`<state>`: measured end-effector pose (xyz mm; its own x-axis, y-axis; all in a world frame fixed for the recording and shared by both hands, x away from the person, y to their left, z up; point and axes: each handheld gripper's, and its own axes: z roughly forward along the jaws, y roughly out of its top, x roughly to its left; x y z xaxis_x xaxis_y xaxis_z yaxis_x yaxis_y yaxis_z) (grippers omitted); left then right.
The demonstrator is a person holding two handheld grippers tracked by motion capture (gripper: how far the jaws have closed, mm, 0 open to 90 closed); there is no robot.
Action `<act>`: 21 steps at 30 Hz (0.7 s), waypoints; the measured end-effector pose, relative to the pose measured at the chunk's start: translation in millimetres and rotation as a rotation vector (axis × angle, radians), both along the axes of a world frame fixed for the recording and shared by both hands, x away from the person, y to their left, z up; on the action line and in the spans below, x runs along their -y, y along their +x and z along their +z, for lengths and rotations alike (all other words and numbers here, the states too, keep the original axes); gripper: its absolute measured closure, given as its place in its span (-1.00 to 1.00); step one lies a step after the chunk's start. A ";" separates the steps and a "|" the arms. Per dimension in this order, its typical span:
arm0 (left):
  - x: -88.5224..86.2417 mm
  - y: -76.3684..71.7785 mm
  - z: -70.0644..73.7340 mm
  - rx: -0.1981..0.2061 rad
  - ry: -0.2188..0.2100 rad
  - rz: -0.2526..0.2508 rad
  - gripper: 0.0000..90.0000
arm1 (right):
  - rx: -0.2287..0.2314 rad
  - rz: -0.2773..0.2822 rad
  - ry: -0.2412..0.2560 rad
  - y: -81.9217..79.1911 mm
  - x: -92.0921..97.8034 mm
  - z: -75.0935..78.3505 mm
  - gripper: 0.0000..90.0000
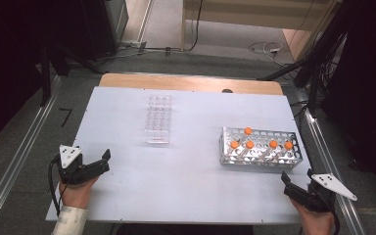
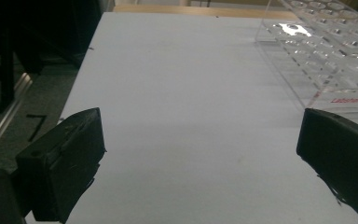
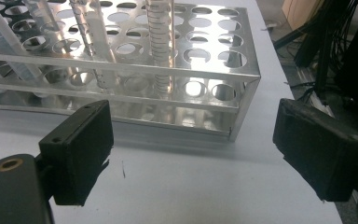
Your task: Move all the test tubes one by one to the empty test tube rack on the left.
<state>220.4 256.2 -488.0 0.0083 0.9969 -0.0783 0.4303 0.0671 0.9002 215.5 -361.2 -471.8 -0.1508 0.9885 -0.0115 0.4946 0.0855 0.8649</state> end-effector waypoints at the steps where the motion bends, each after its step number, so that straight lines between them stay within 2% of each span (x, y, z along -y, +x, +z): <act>1: 0.5 0.0 -1.0 -0.001 0.010 0.008 -0.96 | -0.004 0.005 0.005 0.7 0.1 -0.3 -0.75; 7: 3.6 0.9 -4.6 -0.011 0.008 -0.002 -0.94 | -0.003 0.008 0.009 2.6 -0.7 -0.6 -0.72; 14: 4.4 1.1 -4.5 -0.009 0.012 0.001 -0.94 | 0.013 0.006 0.003 3.9 0.9 2.1 -0.53; 16: 4.7 1.2 -4.6 -0.008 0.012 0.000 -0.94 | 0.010 0.010 -0.011 4.9 0.0 1.6 -0.53; 21: 5.4 1.3 -5.0 -0.007 0.014 -0.003 -0.94 | 0.004 0.013 0.000 8.8 -1.4 2.3 -0.53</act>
